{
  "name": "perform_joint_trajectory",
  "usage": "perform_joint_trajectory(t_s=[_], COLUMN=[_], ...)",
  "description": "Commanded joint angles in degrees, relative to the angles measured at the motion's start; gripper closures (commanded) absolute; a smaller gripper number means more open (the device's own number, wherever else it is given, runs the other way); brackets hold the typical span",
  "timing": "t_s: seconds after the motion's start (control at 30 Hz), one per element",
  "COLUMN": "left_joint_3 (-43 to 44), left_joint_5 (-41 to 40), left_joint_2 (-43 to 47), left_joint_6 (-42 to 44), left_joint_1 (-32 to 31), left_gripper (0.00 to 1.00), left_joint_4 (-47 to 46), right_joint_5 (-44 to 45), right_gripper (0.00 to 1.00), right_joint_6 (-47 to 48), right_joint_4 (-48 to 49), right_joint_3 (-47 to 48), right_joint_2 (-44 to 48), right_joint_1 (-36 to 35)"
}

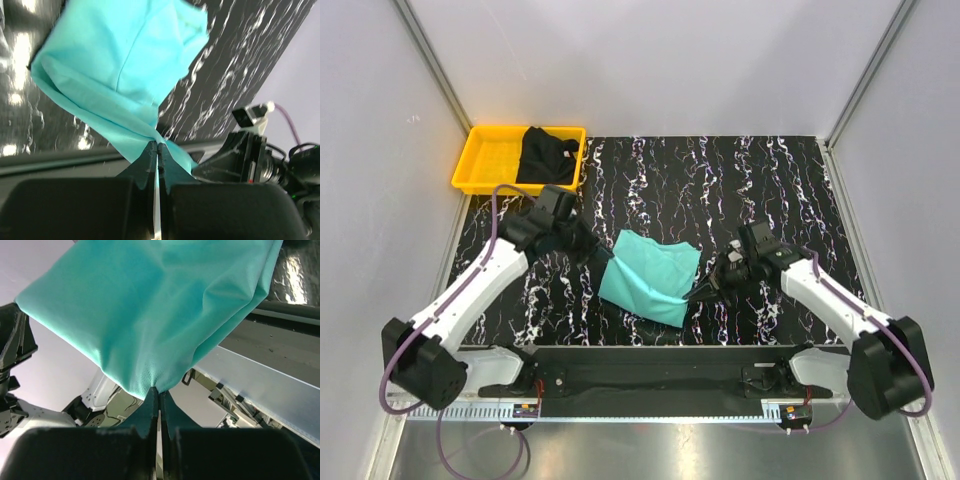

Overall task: Fold and stack the t-shirts
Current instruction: Fold the tshirt

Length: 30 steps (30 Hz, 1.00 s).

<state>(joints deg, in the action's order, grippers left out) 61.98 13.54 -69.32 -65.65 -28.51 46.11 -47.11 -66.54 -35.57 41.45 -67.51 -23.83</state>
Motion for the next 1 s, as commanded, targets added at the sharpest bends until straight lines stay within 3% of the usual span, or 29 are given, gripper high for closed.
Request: perform_joint_trajectory(t_s=[0.0,0.17,0.53,0.7,0.97], left_joint_3=[6.13,11.57,19.94,16.61,1.58], left_joint_5=[0.52,2.89,7.98,9.75,11.42], left_joint_2=[-2.66,-8.35,-17.78,-14.54,1.87], left_joint_6=[4.30,5.35,7.20,7.29,6.50], left_joint_1=[2.84,5.04,10.05,11.20,11.46], left_gripper=[1.00,1.00,1.00,1.00,1.00], left_joint_4=[-3.74,-4.36,-4.80,-4.80,-4.36], right_joint_5=[-7.11,-11.86,-12.92,-12.04,-9.58], right_gripper=[1.00,1.00,1.00,1.00,1.00], right_joint_6=[5.28,7.30,8.62,11.34,14.16], right_joint_4=[0.15,-1.60,-2.31,-6.69,-13.64], right_joint_3=[4.77,8.11,16.55,17.00,11.38], right_joint_2=[-3.49,-7.55,-18.10,-17.93,-8.89], right_joint_1=[3.35,8.27,10.48,10.30,7.93])
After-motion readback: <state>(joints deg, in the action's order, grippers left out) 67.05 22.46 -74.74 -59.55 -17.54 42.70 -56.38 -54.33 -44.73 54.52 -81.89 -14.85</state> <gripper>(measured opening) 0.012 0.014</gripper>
